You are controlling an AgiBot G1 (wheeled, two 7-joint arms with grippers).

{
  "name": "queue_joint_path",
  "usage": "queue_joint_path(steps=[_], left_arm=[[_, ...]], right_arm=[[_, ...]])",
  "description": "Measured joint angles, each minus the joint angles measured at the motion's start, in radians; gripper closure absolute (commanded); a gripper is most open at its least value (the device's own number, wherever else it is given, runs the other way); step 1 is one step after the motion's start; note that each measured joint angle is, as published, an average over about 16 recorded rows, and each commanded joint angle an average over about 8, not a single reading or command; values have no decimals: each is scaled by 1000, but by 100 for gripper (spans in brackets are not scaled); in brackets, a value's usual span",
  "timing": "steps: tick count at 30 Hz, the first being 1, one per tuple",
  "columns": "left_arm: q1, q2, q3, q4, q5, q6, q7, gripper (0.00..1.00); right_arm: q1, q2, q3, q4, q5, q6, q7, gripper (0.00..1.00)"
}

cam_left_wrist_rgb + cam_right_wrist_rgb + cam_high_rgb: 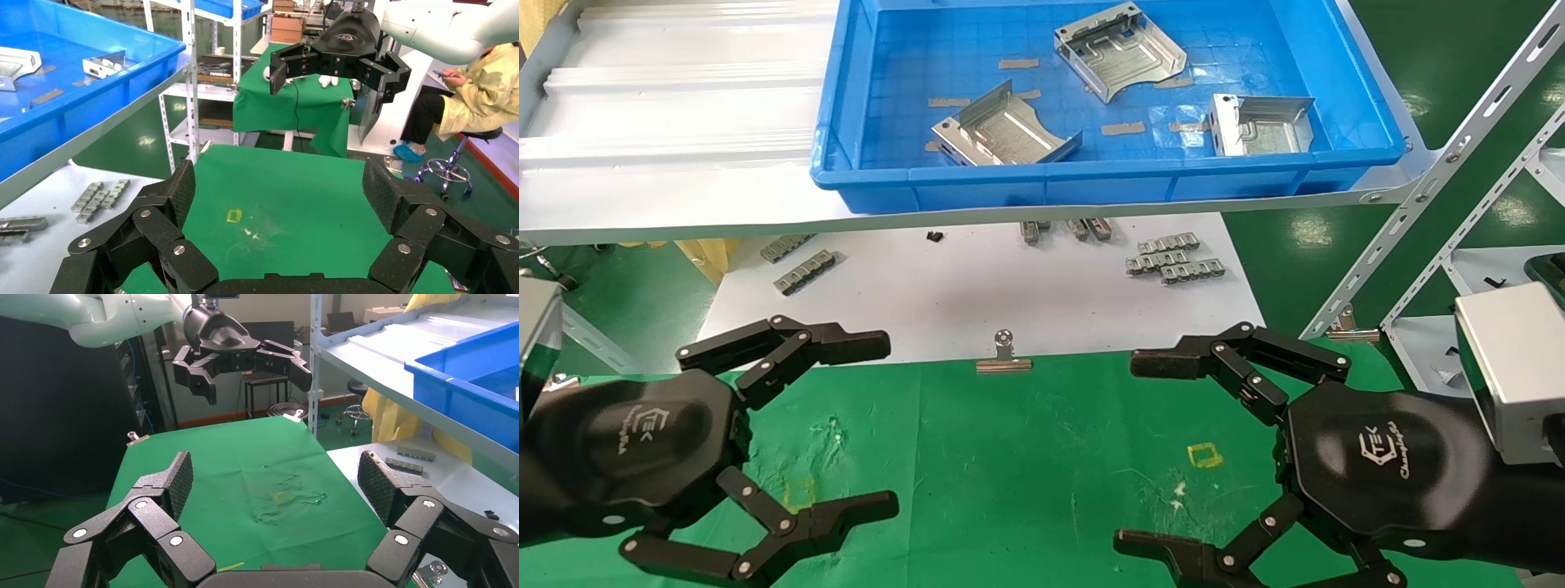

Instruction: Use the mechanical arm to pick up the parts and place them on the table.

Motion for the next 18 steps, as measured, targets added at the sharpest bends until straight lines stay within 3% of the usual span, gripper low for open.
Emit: queue_joint_path(steps=[18], left_arm=[[0,0,0,0,0,0,0,0]], right_arm=[[0,0,0,0,0,0,0,0]])
